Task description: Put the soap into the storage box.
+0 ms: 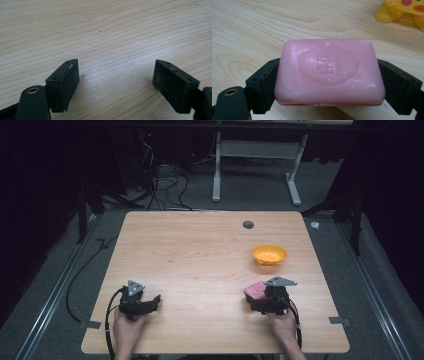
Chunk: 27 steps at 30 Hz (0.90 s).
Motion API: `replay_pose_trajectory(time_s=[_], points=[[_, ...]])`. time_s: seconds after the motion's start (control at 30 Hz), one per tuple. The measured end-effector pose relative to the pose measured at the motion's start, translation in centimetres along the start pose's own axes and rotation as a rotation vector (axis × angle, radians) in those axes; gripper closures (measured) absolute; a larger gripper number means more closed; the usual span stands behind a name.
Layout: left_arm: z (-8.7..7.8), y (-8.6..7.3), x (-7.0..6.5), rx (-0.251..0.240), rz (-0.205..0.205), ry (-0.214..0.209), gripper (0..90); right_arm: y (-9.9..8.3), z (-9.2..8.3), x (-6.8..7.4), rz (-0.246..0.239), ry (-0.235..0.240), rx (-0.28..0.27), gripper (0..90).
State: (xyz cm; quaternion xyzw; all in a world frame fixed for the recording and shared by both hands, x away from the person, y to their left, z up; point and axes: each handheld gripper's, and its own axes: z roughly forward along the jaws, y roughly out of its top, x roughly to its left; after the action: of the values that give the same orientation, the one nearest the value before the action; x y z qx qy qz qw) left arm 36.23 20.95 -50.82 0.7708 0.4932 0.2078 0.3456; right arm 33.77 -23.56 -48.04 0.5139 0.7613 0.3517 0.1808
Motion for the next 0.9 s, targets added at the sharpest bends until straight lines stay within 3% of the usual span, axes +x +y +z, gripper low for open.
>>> replay_pose_trajectory(time_s=[0.3,0.9], points=[[0.0,0.0,0.0,0.000,0.000,0.000,21.6,0.5,-0.6,-0.6,0.010,0.007,-0.013,13.4],[0.0,0.0,0.0,0.000,0.000,0.000,21.5,2.2,-2.2,-2.8,0.049,-0.029,-0.056,13.4]])
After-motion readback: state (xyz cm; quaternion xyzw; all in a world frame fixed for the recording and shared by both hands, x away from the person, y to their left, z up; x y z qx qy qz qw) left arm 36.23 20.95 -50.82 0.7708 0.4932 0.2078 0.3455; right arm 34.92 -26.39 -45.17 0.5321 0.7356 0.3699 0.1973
